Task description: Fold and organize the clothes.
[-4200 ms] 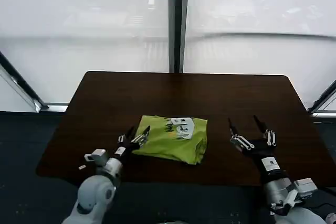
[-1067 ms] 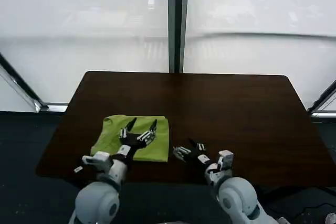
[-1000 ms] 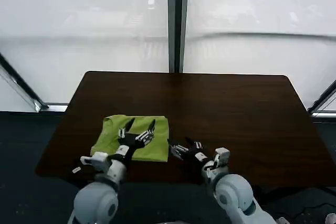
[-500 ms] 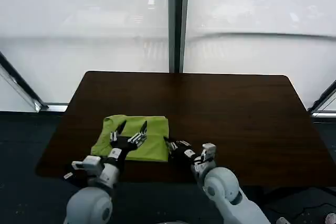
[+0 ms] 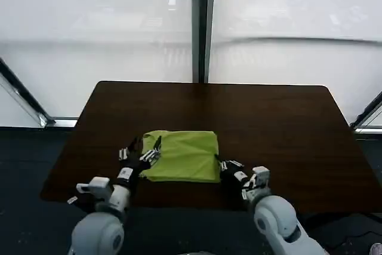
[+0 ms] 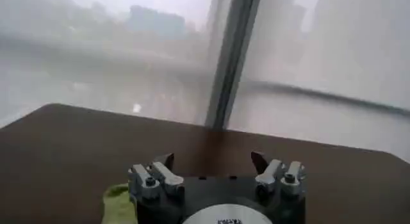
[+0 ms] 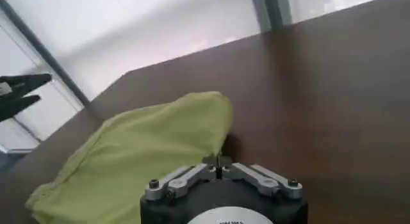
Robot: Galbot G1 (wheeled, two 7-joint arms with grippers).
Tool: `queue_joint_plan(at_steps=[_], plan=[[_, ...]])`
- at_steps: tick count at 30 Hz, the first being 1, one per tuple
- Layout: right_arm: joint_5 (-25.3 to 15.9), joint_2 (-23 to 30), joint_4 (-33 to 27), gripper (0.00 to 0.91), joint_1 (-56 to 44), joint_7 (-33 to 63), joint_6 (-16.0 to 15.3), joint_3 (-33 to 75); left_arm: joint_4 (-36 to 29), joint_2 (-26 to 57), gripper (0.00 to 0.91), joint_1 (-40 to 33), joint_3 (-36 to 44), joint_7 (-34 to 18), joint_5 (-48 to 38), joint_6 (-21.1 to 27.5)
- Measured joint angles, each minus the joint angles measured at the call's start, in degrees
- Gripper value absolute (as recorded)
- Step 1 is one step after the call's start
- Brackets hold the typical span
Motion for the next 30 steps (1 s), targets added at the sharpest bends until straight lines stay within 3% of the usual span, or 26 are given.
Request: queue_joint_plan(at_steps=[9, 10, 18, 21, 25, 30], plan=[[-10.05, -2.26, 0.52, 0.029, -5.35, -0.45, 7.68, 4.97, 0.58, 0.46, 0.878, 0.02, -0.48, 0.01, -0.24, -0.61], [-10.97, -2.31, 0.32, 0.878, -5.70, -0.46, 8.43, 5.18, 0.60, 0.46, 0.878, 0.07, -0.54, 0.01, -0.27, -0.67], [-12.59, -3.67, 1.80, 0.878, -9.58, -3.00, 11.18, 8.45, 0.73, 1.17, 0.878, 0.79, -0.70, -0.25, -0.31, -2.28], [-12.54, -4.32, 3.80, 0.878, -12.03, -2.42, 13.12, 10.56, 0.08, 2.23, 0.878, 1.81, -0.76, -0.87, -0.12, -5.08], [-13.28, -3.73, 8.78, 0.878, -17.84, 0.50, 19.60, 14.56, -1.10, 4.39, 0.878, 4.67, -1.83, -1.02, 1.70, -8.71], [-18.52, -1.47, 14.64, 0.878, -29.16, 4.00, 32.58, 18.83, -3.04, 8.30, 0.878, 11.27, -4.22, -2.51, 2.59, -13.48]])
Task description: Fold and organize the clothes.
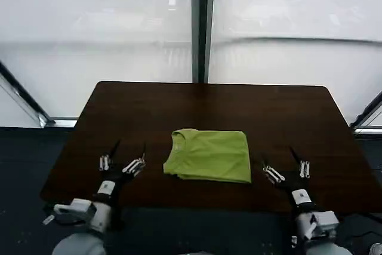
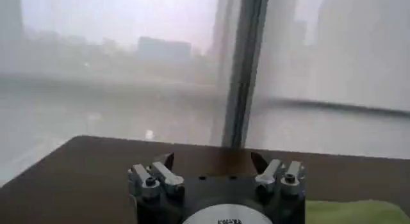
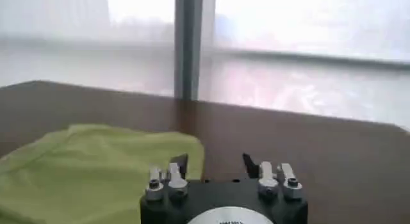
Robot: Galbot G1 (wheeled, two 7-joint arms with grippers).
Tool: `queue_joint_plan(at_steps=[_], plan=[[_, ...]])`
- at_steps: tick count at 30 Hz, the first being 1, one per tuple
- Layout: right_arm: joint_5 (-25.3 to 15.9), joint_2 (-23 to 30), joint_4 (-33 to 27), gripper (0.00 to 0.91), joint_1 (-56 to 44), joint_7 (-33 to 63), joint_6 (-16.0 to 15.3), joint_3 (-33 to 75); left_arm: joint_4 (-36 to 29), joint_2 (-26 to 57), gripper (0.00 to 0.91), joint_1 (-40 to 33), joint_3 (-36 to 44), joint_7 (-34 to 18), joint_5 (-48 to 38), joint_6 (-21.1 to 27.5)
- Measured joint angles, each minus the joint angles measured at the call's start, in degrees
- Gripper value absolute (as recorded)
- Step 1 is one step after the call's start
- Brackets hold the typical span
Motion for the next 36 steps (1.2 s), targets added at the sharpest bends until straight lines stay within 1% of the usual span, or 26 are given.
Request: queue_joint_plan(at_steps=[1, 2, 4, 6, 8, 11, 15, 19, 21, 24, 27, 31, 36], plan=[[-2.01, 0.63, 0.50, 0.878, -2.61, 1.44, 3.49, 0.18, -0.37, 0.78, 0.878, 1.59, -0.58, -0.93, -0.20, -1.34], [-3.84, 1.22, 0.94, 0.878, -4.86, 2.81, 6.26, 0.20, -0.76, 1.56, 0.878, 3.26, -1.03, -1.81, -0.76, -2.63], [-7.03, 2.08, 1.75, 0.878, -9.21, 4.81, 10.17, -0.02, -1.60, 3.36, 0.878, 7.22, -2.27, -2.87, -1.61, -4.38], [-9.55, 2.92, 1.93, 0.878, -13.42, 6.56, 12.48, -0.85, -2.08, 4.56, 0.878, 11.15, -3.16, -2.74, -2.25, -5.14], [-10.39, 3.23, 1.90, 0.878, -16.73, 8.07, 13.25, -1.83, -2.63, 5.75, 0.878, 15.47, -4.22, -2.48, -2.43, -5.59], [-9.11, 3.30, 1.98, 0.878, -20.04, 8.88, 12.41, -2.93, -2.90, 6.61, 0.878, 20.92, -5.15, -2.19, -2.70, -5.80], [-4.93, 3.24, 3.35, 0.878, -21.85, 8.68, 8.80, -3.41, -3.82, 6.78, 0.878, 24.74, -5.81, -3.00, -3.36, -4.77], [-1.16, 2.99, 5.03, 0.878, -22.48, 8.63, 5.07, -3.49, -4.71, 7.03, 0.878, 26.14, -6.65, -3.26, -3.35, -4.34], [0.38, 2.87, 5.84, 0.878, -22.45, 8.66, 2.30, -3.52, -4.85, 7.17, 0.878, 26.39, -6.92, -3.28, -3.35, -4.02], [1.18, 2.51, 6.29, 0.878, -22.23, 8.50, -0.90, -3.59, -4.80, 7.30, 0.878, 26.78, -7.05, -3.41, -3.37, -3.88], [1.56, 2.32, 6.38, 0.878, -21.99, 8.21, -2.95, -3.90, -4.57, 7.45, 0.878, 27.18, -7.17, -3.43, -3.81, -3.89], [1.69, 2.35, 6.39, 0.878, -21.80, 8.14, -4.00, -4.45, -4.65, 7.41, 0.878, 27.53, -7.34, -3.43, -3.91, -3.59], [1.50, 2.41, 6.39, 0.878, -21.91, 8.48, -4.41, -4.15, -4.57, 7.37, 0.878, 27.60, -7.34, -3.37, -3.92, -3.33]])
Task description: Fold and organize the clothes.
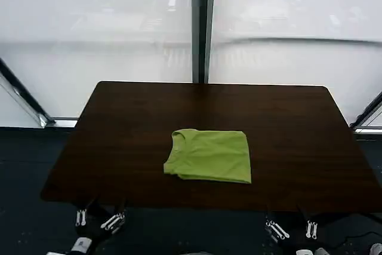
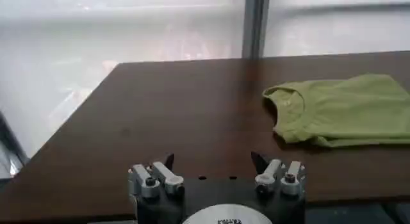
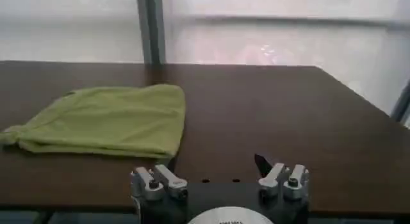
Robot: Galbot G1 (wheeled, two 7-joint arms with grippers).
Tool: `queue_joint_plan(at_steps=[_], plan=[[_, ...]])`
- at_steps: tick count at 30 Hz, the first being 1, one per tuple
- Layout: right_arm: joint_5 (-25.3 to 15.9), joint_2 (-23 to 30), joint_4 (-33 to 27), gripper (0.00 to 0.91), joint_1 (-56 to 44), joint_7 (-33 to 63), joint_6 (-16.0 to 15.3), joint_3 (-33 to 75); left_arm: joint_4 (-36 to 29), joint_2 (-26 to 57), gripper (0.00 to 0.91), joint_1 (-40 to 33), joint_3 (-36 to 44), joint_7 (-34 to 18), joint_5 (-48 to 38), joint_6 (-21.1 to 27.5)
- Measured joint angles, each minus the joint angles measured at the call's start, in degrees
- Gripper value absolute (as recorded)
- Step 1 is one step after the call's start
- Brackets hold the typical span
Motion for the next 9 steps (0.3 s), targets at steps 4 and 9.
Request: queue_joint_plan(at_steps=[4, 9], plan=[[-1.00, 0.04, -0.50, 0.878, 0.02, 0.44, -0.06, 0.19, -0.20, -0.03, 0.878, 0.04, 0.16, 0.06, 0.01, 0.66], [-1.44, 0.10, -0.56, 0.878, -0.60, 1.02, -0.01, -0.15, -0.37, -0.08, 0.878, 0.02, 0.12, 0.07, 0.02, 0.88]])
